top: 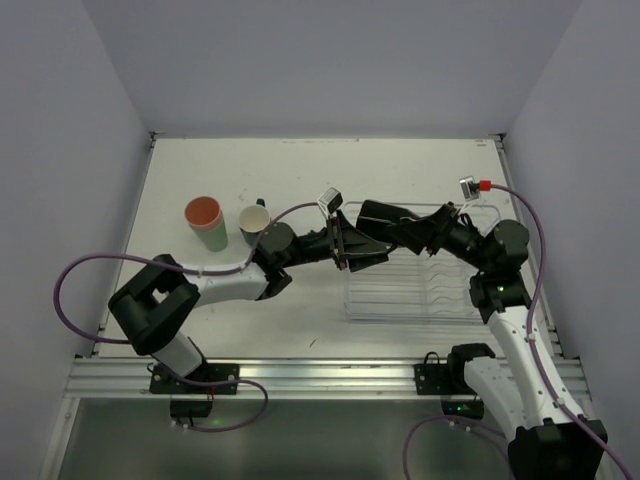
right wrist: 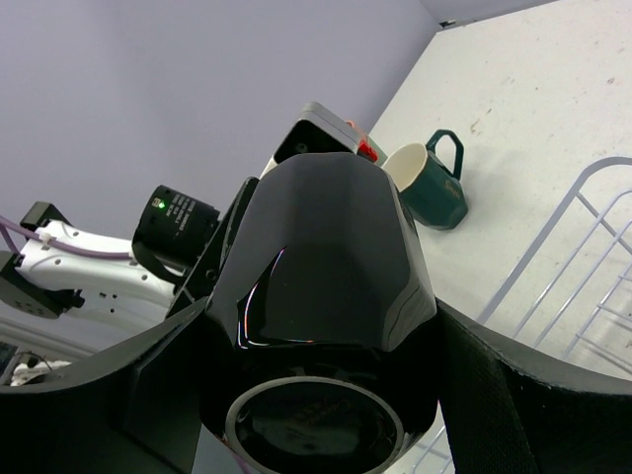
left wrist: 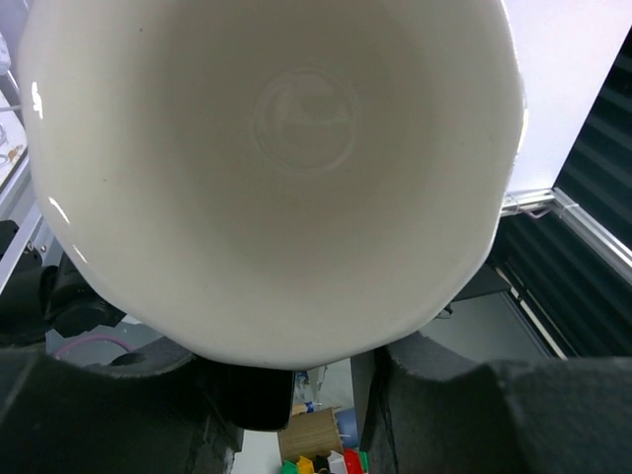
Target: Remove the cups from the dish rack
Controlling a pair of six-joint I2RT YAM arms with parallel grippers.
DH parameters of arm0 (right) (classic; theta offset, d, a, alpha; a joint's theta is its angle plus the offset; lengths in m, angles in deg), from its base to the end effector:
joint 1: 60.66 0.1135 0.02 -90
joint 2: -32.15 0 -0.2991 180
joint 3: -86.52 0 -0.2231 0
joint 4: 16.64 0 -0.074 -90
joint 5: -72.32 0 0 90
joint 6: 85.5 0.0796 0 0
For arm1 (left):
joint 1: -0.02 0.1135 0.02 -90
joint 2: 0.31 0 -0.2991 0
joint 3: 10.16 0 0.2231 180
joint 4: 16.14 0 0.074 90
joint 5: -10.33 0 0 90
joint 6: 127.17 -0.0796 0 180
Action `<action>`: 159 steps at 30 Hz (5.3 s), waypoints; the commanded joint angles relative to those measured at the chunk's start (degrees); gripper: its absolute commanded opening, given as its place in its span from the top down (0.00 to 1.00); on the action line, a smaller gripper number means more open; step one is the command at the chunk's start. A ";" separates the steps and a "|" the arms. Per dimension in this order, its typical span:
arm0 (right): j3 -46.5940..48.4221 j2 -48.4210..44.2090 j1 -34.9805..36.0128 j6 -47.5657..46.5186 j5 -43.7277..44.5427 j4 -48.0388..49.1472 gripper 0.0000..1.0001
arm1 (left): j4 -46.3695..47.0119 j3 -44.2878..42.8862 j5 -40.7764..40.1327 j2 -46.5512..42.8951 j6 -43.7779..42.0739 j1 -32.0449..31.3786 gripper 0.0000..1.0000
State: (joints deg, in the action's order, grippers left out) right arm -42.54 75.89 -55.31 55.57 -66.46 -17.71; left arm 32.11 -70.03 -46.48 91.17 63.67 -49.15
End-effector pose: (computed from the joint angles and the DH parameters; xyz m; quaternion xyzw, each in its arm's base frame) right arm 0.1447 0.0737 0.3618 -0.0466 0.6802 0.5635 0.4666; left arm 0.1975 -0.2952 0.3358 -0.0433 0.6151 -0.7865 0.0341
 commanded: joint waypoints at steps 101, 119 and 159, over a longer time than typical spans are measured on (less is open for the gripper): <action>21.89 -5.34 -0.07 -20.57 36.20 -51.61 0.01 | -93.65 -25.25 -49.10 3.35 -67.61 10.50 1.00; 25.84 -5.43 -0.07 -20.83 41.38 -57.24 0.01 | -93.65 -28.41 -50.15 9.06 -69.46 11.11 1.00; 32.25 32.35 -17.20 -13.80 66.62 -64.89 0.01 | -90.22 -20.42 -46.55 -0.95 -69.64 11.81 0.20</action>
State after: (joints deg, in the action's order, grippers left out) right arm -11.72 106.16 -70.96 42.28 1.93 -86.24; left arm -59.97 -90.62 -93.50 92.68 -5.35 -37.54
